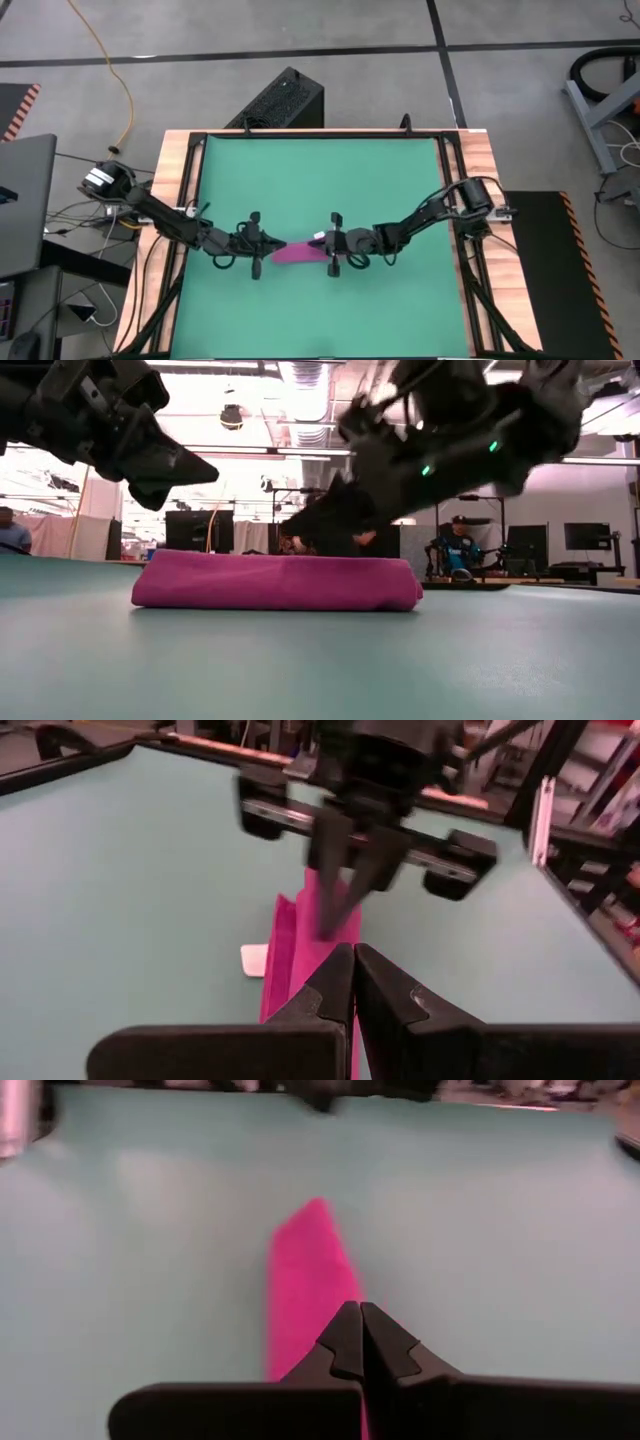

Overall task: Roll towel
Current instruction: Roll the violet towel

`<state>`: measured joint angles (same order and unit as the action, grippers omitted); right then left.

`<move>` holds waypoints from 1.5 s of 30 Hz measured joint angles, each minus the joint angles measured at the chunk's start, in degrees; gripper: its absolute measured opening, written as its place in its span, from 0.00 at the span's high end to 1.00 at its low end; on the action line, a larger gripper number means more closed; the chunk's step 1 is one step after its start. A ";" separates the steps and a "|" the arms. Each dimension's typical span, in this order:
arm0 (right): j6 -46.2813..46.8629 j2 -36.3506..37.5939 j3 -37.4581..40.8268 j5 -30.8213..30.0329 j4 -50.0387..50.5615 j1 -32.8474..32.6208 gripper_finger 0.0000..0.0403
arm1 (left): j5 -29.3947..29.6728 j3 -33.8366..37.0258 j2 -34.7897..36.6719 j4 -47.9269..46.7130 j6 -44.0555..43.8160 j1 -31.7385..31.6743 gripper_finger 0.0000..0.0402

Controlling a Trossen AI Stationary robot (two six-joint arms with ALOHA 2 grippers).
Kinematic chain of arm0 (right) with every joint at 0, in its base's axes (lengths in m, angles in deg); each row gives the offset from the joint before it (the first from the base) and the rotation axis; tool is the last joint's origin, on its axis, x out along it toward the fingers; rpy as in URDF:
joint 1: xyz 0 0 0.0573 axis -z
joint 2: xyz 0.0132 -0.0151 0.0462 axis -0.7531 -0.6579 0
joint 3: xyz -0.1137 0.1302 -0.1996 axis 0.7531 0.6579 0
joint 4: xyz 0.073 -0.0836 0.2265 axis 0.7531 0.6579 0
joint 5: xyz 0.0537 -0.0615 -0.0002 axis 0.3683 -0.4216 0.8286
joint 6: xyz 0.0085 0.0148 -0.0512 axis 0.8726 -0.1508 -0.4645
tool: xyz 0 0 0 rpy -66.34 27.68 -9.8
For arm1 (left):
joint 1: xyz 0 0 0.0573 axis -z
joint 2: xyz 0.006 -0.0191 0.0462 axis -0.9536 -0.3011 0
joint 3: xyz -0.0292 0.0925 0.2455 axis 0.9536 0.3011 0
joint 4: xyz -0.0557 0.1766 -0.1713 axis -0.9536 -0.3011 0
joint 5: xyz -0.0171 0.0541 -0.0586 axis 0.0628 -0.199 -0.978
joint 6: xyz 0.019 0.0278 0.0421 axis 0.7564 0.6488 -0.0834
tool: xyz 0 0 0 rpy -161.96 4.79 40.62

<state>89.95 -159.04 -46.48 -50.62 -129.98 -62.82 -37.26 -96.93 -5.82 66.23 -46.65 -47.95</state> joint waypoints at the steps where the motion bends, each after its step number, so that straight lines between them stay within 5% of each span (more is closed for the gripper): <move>1: 0.22 -1.06 0.00 0.05 -1.52 0.56 0.98 | 0.09 -0.50 -1.15 0.25 0.56 0.10 1.00; 12: 6.35 -9.25 -0.08 2.69 -3.75 3.73 0.98 | 1.90 -5.73 -17.95 4.78 -0.31 0.60 1.00; 21: 8.16 -10.22 -0.17 4.72 -3.99 4.37 0.98 | 7.57 -5.77 -24.86 7.25 -1.57 0.28 1.00; 35: 8.95 -10.21 -0.22 6.76 -0.75 4.18 0.98 | -3.72 -5.30 -34.41 8.08 -13.02 -6.44 1.00; 45: 11.66 -10.22 -0.25 1.98 4.35 4.33 0.98 | -4.95 -3.23 -34.17 8.49 -15.47 -4.46 1.00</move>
<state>101.61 -169.26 -46.73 -48.65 -125.63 -58.49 -42.21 -100.16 -39.99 74.72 -62.12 -52.41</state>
